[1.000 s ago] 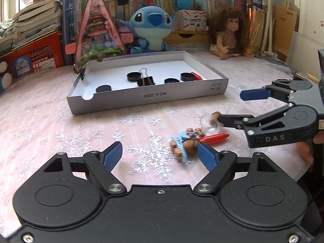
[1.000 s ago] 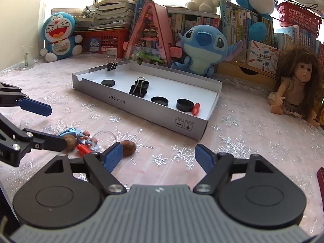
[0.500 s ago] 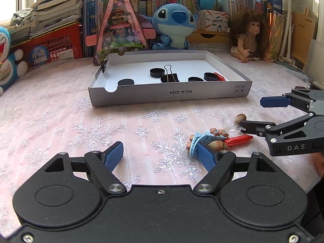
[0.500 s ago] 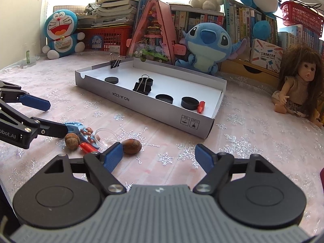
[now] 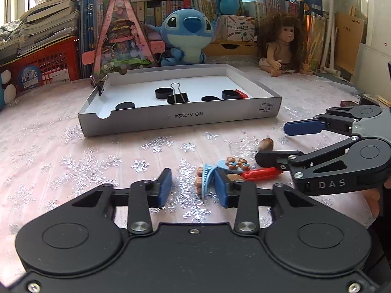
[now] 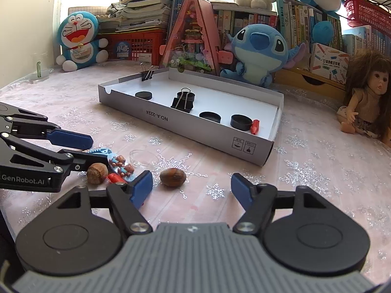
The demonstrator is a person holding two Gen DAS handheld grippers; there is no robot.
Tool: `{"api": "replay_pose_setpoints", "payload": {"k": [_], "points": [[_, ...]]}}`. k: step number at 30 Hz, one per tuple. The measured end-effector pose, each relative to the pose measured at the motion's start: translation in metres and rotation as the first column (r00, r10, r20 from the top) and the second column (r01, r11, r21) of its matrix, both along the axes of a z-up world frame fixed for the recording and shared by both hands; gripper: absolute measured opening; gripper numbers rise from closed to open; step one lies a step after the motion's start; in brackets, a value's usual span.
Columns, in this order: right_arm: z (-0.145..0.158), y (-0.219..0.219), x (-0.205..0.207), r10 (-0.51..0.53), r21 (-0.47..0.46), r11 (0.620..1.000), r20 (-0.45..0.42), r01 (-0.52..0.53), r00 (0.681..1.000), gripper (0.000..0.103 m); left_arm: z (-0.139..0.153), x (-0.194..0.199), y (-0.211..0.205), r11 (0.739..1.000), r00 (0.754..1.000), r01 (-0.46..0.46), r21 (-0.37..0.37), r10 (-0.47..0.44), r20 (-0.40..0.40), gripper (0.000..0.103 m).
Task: Organize rigid objects
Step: 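Grasp the blue bead toy with the left tool while the right tool grasps a brown nut, then carry the blue toy and brown nut over the white tray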
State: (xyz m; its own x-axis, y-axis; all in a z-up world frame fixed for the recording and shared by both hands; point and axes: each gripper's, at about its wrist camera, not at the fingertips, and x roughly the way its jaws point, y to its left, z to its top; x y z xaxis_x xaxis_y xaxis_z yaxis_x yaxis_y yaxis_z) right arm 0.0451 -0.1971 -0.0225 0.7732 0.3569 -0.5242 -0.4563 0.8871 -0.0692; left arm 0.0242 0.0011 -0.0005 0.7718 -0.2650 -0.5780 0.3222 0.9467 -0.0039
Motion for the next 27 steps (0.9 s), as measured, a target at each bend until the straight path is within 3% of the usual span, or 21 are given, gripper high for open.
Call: {"api": "replay_pose_setpoints", "payload": {"k": [3,6,8,10,27], "points": [[0.000,0.001,-0.001,0.013,0.014,1.000,-0.008,-0.012,1.000,0.074,0.000,-0.002,-0.003,1.000,1.000,0.017,-0.002,-0.017,0.005,0.019],[-0.001,0.001,-0.002,0.025,0.031,0.999,-0.010,-0.025,1.000,0.061,-0.001,-0.003,-0.005,1.000,1.000,0.024,-0.011,-0.024,0.005,0.013],[-0.001,0.002,-0.004,0.031,0.045,0.998,-0.010,-0.031,0.999,0.041,0.000,-0.003,-0.005,1.000,1.000,0.020,-0.015,-0.020,0.007,0.013],[-0.001,0.003,-0.007,0.026,0.055,0.998,-0.001,-0.026,1.000,0.029,0.001,-0.003,-0.004,1.000,1.000,0.014,-0.023,-0.014,0.008,0.013],[0.003,-0.009,-0.009,-0.061,0.068,0.996,0.011,0.060,0.998,0.028,0.011,0.003,0.008,0.997,0.998,-0.050,-0.053,0.051,0.031,0.012]]}}
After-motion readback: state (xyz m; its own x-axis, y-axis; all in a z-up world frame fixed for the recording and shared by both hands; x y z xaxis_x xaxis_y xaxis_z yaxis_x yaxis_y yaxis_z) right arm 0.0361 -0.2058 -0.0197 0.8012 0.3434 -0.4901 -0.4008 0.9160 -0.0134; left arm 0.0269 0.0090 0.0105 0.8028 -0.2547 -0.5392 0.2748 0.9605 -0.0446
